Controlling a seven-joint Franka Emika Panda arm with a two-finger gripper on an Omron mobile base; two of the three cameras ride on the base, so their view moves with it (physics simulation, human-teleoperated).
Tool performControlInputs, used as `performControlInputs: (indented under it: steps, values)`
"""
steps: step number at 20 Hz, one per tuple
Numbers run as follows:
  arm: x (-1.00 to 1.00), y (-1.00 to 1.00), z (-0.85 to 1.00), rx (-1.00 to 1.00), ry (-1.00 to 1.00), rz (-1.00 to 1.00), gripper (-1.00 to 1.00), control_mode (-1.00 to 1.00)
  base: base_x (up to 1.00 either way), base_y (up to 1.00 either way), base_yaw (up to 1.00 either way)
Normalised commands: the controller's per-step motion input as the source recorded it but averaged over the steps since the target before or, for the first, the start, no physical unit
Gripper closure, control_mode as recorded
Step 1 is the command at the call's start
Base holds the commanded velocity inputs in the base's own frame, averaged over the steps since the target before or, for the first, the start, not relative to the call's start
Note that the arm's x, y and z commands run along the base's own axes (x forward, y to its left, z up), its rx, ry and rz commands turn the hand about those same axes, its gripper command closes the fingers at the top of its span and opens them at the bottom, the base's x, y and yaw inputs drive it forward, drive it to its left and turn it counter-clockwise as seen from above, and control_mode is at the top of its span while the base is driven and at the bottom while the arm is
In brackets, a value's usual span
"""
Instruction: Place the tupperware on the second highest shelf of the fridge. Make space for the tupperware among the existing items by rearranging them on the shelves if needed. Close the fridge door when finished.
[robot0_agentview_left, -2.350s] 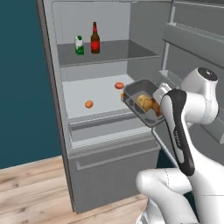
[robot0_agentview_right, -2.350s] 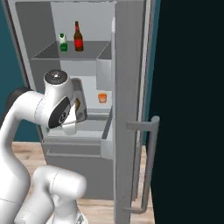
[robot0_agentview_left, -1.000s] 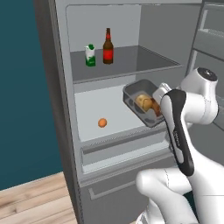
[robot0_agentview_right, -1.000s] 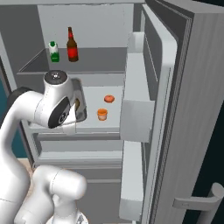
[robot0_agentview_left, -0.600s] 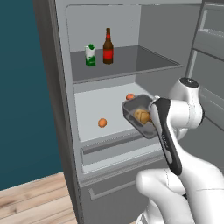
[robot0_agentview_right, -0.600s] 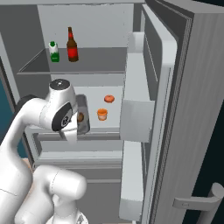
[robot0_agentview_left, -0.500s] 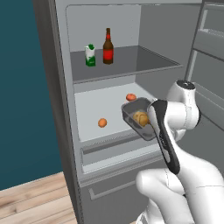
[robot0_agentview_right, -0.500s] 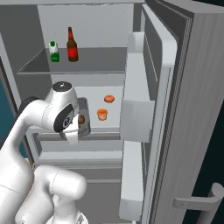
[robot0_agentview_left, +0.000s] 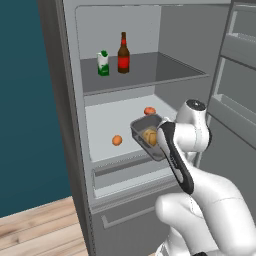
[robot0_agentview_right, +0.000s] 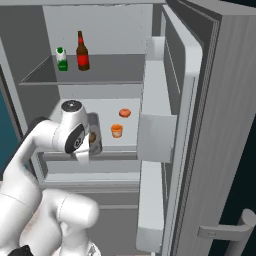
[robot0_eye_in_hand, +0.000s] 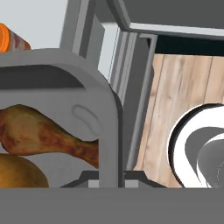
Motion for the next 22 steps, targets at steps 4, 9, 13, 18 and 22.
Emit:
performControlInputs:
  steps: [4,9,13,18,22]
  values:
    - [0.54,0.03,-0.04,0.01,-0.01,0.0,1.0,-1.0,0.0,0.0,0.0]
    - [0.62,0.0,-0.01,0.02,0.0,0.0,1.0,-1.0,0.0,0.0,0.0]
    - [0.55,0.15,-0.14,0.0,0.0,0.0,1.0,-1.0,0.0,0.0,0.0]
    - [0.42,0.23,-0.25,0.0,0.0,0.0,1.0,-1.0,0.0,0.0,0.0]
    - [0.34,0.07,-0.13,0.02,-0.01,-0.04,1.0,-1.0,0.0,0.0,0.0]
